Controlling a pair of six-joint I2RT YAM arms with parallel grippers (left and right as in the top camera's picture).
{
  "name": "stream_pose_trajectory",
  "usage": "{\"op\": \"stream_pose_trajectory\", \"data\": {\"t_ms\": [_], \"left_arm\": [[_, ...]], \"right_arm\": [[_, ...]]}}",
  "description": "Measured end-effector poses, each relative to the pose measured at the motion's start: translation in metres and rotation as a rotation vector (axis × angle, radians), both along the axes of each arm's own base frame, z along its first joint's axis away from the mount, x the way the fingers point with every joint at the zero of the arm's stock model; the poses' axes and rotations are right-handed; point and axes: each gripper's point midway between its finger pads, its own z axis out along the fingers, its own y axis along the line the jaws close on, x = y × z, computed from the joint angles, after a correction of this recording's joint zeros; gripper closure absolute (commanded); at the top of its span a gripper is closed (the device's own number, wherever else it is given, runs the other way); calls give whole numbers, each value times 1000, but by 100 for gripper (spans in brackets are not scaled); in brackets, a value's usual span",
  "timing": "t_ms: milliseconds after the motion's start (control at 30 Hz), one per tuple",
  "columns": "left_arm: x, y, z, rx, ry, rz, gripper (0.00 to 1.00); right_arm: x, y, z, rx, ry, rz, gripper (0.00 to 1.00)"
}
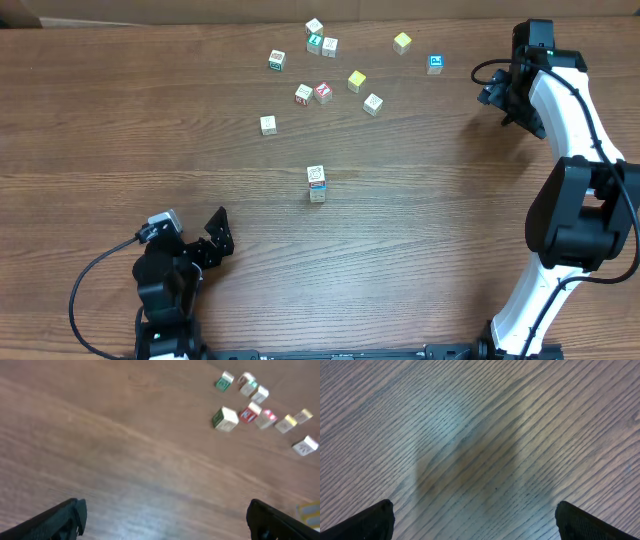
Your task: Form a tower
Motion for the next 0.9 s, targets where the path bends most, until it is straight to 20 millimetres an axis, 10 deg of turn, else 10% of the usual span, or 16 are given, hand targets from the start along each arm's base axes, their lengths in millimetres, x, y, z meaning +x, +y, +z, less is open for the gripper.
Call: {"op": "stream_pose_trajectory", "data": {"t_ms": [467, 900], "left_arm": [[-13, -16, 71, 246, -299, -86, 1], [-16, -4, 87, 406, -349, -28, 0]], "right_arm": [[0, 1, 0, 3, 1, 1, 0], [0, 1, 0, 3, 0, 1, 0]]}}
